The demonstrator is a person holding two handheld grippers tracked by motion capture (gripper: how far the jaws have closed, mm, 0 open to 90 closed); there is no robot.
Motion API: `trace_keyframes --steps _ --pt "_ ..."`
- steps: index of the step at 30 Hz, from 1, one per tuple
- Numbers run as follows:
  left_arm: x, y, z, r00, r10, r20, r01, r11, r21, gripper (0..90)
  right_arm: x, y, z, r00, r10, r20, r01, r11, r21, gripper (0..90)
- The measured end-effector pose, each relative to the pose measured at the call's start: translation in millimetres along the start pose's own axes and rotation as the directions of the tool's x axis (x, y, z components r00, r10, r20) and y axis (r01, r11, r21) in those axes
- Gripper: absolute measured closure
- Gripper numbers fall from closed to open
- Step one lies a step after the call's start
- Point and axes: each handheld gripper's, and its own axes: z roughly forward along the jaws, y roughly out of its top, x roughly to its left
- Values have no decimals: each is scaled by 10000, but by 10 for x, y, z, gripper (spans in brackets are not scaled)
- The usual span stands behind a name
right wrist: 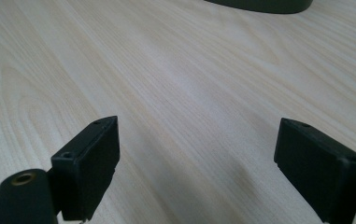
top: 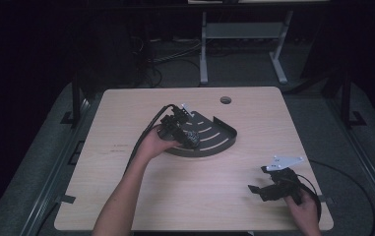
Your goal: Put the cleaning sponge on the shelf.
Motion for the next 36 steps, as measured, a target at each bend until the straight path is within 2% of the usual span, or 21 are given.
trace_keyframes --steps 6,10,22,36 --pt "-37 -155 -67 9999 -108 -5 108 9999 -6 221 23 6 5 10000 -9 -17 9 10000 10 139" --pt "-70 -255 -133 9998 -199 -28 198 9996 -214 222 27 14 19 10000 -78 -33 78 10000 62 139" --pt "-209 -436 -243 10000 48 -14 -49 9987 -514 225 36 34 51 9999 -123 -42 123 9998 143 139" --pt "-381 -671 -375 9999 112 53 -106 9951 -988 225 25 36 51 9998 -184 -15 185 9997 177 138"
